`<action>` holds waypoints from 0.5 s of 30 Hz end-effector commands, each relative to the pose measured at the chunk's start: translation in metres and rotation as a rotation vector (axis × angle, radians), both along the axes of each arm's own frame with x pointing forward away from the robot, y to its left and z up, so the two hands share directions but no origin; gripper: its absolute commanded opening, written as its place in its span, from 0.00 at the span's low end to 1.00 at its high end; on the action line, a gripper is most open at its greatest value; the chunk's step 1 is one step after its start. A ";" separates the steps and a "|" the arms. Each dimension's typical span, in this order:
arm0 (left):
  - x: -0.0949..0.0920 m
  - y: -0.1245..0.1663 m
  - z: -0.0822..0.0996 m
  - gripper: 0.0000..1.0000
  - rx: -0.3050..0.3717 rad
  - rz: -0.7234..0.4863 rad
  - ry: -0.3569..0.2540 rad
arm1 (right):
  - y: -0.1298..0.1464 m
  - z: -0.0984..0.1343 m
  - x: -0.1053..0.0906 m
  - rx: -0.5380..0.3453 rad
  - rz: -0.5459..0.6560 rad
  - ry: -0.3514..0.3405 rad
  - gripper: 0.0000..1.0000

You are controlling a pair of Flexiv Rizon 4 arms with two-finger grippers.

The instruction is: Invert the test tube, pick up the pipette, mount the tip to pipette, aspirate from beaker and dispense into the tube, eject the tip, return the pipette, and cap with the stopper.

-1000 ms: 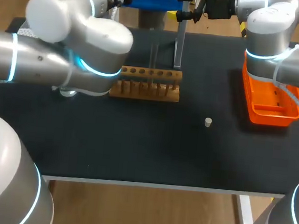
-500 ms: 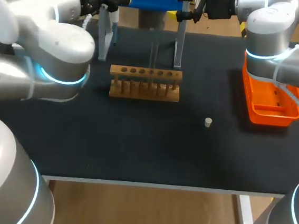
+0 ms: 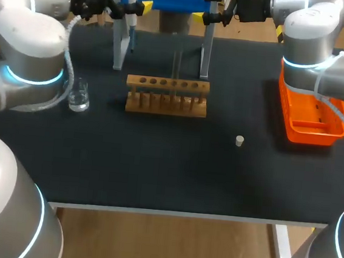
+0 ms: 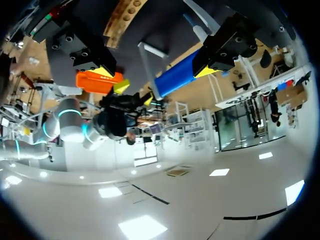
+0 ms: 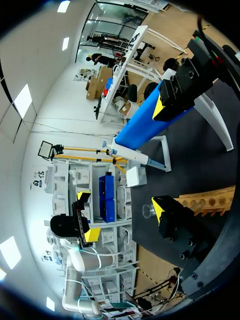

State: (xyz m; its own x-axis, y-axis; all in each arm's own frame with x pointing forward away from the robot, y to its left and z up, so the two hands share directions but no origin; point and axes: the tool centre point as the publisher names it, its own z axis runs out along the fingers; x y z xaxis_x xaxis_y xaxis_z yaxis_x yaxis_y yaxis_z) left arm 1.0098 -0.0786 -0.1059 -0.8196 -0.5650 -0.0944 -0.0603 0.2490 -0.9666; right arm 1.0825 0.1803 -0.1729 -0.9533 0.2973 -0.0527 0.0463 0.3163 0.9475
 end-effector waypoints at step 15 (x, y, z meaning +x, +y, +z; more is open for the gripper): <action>-0.036 -0.015 -0.052 1.00 0.002 -0.439 0.084 | 0.000 0.001 0.000 -0.003 0.001 0.002 1.00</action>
